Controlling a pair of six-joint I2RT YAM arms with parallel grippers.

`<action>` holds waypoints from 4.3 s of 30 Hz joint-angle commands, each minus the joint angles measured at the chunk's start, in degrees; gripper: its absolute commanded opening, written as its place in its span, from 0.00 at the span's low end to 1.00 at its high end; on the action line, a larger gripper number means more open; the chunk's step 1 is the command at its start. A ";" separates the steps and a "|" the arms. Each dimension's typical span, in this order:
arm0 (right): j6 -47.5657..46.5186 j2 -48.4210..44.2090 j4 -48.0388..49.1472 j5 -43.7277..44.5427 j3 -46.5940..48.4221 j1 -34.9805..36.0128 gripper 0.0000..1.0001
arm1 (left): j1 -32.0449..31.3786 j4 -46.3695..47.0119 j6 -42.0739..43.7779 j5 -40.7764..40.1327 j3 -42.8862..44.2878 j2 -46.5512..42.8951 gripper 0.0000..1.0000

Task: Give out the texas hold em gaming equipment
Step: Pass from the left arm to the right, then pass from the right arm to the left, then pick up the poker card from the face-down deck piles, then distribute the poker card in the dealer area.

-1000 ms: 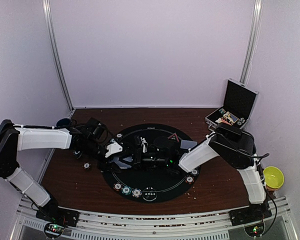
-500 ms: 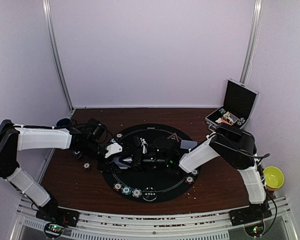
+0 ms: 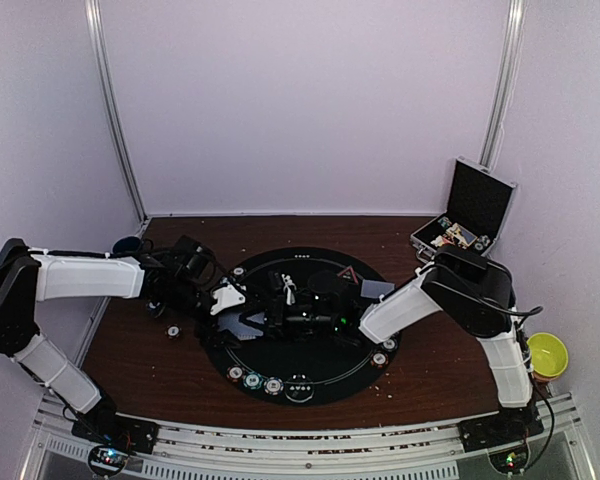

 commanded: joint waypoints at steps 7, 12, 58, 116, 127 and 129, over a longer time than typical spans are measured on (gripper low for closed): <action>-2.14 -3.79 -2.97 -0.21 0.96 -0.07 0.00 | 0.35 1.91 1.18 -2.87 0.51 0.71 0.79; -2.27 -3.80 -3.22 -0.65 1.40 -0.04 0.00 | 0.37 1.24 1.62 -2.20 0.87 1.28 0.70; -11.92 -12.66 -15.39 2.75 -5.89 -1.05 0.21 | 0.37 1.29 1.30 -2.34 0.86 1.42 0.53; 4.40 -51.65 -11.09 50.20 -54.19 12.78 0.00 | 0.37 1.42 0.65 -3.27 0.96 1.44 0.53; 8.00 -45.64 -15.42 57.37 -50.74 20.22 0.00 | 0.35 1.34 0.69 -3.16 0.67 0.80 0.53; 8.03 -44.49 -15.61 57.51 -50.28 20.20 0.00 | 0.31 1.34 0.69 -3.21 0.67 0.79 0.53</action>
